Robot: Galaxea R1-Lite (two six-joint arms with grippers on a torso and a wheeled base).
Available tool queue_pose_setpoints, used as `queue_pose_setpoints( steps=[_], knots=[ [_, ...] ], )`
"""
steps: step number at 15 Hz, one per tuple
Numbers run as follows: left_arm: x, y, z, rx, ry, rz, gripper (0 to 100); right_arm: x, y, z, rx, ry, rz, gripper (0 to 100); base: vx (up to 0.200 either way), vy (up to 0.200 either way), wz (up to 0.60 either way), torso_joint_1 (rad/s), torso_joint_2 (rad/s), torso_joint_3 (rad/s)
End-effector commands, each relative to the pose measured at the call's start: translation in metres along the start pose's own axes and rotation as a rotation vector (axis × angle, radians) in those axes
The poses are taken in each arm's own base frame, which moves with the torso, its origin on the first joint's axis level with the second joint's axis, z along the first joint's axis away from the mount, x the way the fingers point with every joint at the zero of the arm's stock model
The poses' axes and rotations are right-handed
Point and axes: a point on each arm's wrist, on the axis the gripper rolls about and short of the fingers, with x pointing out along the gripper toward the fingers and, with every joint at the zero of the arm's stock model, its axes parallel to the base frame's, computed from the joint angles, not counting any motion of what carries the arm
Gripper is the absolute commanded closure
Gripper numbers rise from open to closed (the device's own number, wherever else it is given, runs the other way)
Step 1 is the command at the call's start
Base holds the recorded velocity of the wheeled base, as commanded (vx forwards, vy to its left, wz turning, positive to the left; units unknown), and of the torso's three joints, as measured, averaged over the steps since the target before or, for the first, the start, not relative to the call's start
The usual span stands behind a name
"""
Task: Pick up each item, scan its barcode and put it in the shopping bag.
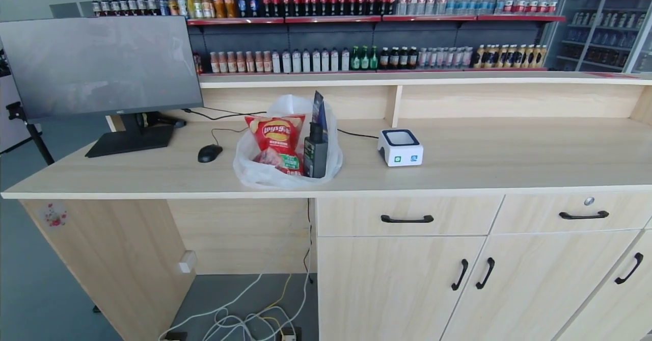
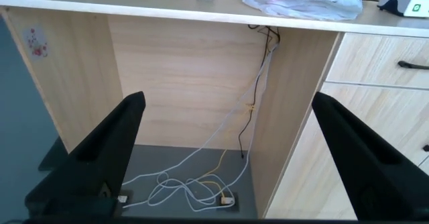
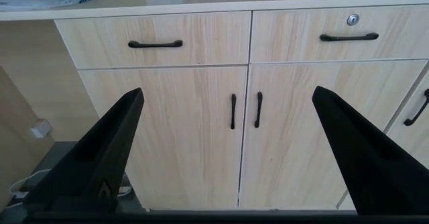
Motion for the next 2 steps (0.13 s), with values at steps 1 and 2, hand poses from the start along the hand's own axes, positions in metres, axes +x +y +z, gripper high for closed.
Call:
queue_pose_setpoints(
  steps=[1, 2],
  knots=[
    [0.0, 0.0, 0.0, 0.0, -0.001, 0.0, 0, 0.0001, 0.0, 0.0, 0.001, 0.001, -0.001, 0, 0.0, 0.0, 0.0, 0.0, 0.0, 0.0],
    [0.0, 0.0, 0.0, 0.0, -0.001, 0.0, 0, 0.0001, 0.0, 0.0, 0.004, 0.001, -0.001, 0, 0.0, 0.0, 0.0, 0.0, 0.0, 0.0]
  ],
)
